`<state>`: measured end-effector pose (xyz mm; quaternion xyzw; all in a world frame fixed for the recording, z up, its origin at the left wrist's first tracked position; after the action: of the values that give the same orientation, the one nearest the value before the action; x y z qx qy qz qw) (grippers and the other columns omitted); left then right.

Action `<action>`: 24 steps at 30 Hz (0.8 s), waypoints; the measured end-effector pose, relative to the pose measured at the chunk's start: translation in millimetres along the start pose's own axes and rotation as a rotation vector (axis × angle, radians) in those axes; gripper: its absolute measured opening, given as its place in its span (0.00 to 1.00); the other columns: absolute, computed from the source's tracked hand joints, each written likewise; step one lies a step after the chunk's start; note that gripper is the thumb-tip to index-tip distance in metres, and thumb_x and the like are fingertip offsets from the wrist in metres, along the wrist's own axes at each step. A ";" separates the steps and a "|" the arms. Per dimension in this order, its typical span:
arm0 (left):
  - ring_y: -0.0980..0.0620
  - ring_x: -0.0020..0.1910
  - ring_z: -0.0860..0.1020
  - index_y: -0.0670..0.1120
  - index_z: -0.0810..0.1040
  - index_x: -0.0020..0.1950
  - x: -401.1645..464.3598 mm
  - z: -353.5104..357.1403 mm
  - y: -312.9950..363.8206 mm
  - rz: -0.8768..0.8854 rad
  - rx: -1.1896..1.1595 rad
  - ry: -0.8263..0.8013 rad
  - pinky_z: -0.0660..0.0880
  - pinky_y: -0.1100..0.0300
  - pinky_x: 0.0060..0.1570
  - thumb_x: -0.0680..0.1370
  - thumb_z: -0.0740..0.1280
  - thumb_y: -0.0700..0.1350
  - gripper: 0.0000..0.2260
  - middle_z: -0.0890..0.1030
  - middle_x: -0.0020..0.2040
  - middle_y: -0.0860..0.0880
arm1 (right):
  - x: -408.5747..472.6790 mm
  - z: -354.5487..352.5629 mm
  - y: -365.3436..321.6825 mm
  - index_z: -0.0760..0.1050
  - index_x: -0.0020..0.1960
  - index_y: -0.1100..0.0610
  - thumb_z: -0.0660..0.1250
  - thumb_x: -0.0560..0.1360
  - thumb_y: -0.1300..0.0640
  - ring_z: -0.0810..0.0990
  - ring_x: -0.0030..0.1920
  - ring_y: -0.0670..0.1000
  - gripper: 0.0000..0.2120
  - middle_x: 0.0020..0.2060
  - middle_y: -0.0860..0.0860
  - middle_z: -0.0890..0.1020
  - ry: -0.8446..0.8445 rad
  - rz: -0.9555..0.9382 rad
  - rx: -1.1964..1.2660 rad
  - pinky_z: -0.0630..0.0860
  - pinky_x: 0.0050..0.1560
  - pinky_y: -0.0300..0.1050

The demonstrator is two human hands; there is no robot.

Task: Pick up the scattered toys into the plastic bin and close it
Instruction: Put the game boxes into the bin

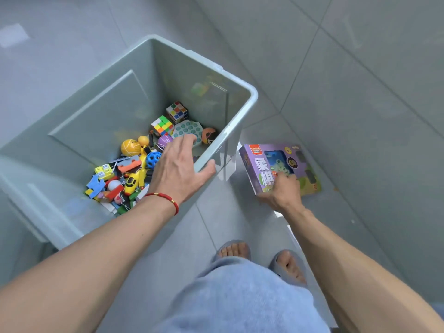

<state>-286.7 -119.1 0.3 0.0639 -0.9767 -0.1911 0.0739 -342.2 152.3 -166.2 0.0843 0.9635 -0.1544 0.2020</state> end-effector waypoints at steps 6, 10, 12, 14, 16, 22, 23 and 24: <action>0.35 0.63 0.72 0.35 0.72 0.66 -23.1 -11.4 60.6 0.316 0.165 0.123 0.68 0.43 0.67 0.76 0.60 0.47 0.22 0.73 0.63 0.35 | -86.0 -90.0 -23.0 0.81 0.39 0.60 0.72 0.63 0.57 0.71 0.24 0.51 0.07 0.26 0.51 0.77 -0.271 -0.030 0.602 0.68 0.26 0.36; 0.41 0.63 0.76 0.39 0.66 0.74 -50.2 -6.3 90.3 -0.077 -0.534 -0.049 0.72 0.46 0.65 0.81 0.63 0.53 0.27 0.75 0.67 0.40 | -148.4 -143.1 -47.3 0.79 0.38 0.58 0.70 0.64 0.59 0.68 0.28 0.52 0.04 0.29 0.53 0.76 -0.275 -0.180 0.590 0.64 0.27 0.36; 0.43 0.54 0.83 0.42 0.68 0.73 -69.6 4.8 97.7 -0.457 -1.081 -0.213 0.81 0.44 0.54 0.79 0.66 0.59 0.30 0.79 0.63 0.42 | -169.3 -169.8 -68.7 0.78 0.43 0.60 0.72 0.58 0.53 0.71 0.30 0.51 0.16 0.31 0.51 0.77 -0.205 -0.294 0.438 0.67 0.29 0.40; 0.46 0.43 0.85 0.44 0.75 0.66 -74.7 -4.2 105.7 -0.583 -1.557 -0.239 0.83 0.46 0.41 0.79 0.67 0.58 0.23 0.85 0.53 0.44 | -187.4 -190.7 -100.5 0.78 0.46 0.58 0.73 0.56 0.47 0.74 0.32 0.50 0.23 0.35 0.50 0.79 -0.160 -0.410 0.289 0.70 0.33 0.44; 0.46 0.39 0.84 0.43 0.76 0.64 -71.8 -33.2 84.6 -0.578 -1.692 -0.142 0.81 0.50 0.36 0.80 0.68 0.52 0.17 0.85 0.50 0.42 | -205.2 -199.3 -136.3 0.77 0.48 0.56 0.75 0.57 0.42 0.77 0.36 0.53 0.25 0.40 0.52 0.81 -0.181 -0.524 0.164 0.72 0.37 0.47; 0.47 0.34 0.83 0.41 0.78 0.52 -84.8 -93.1 -41.8 -0.760 -1.643 0.231 0.82 0.52 0.34 0.80 0.64 0.40 0.05 0.85 0.40 0.44 | -257.0 -199.3 -224.1 0.67 0.75 0.42 0.72 0.72 0.36 0.70 0.69 0.44 0.35 0.71 0.41 0.69 -0.241 -0.782 0.124 0.67 0.69 0.44; 0.46 0.35 0.83 0.42 0.78 0.51 -87.2 -96.0 -63.4 -0.806 -1.605 0.227 0.82 0.51 0.36 0.81 0.64 0.40 0.04 0.85 0.41 0.43 | -261.6 -202.1 -232.0 0.68 0.74 0.44 0.72 0.74 0.40 0.71 0.68 0.44 0.31 0.71 0.43 0.69 -0.193 -0.830 0.112 0.67 0.67 0.41; 0.44 0.38 0.83 0.42 0.76 0.53 -88.3 -95.6 -84.6 -0.868 -1.536 0.197 0.82 0.50 0.39 0.81 0.64 0.40 0.04 0.84 0.44 0.42 | -265.4 -205.7 -235.6 0.70 0.72 0.46 0.72 0.75 0.43 0.72 0.66 0.45 0.28 0.69 0.45 0.69 -0.147 -0.865 0.093 0.68 0.64 0.39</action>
<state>-175.8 -218.1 44.9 0.3774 -0.4577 -0.7987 0.1010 -230.0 -27.1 185.2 -0.3291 0.8851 -0.2736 0.1827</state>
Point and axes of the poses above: each hand's wrist, its own x-axis towards the middle knuckle, its own z-axis out of the palm, y = z × x, the point moved 10 cm from there along x, towards the middle knuckle
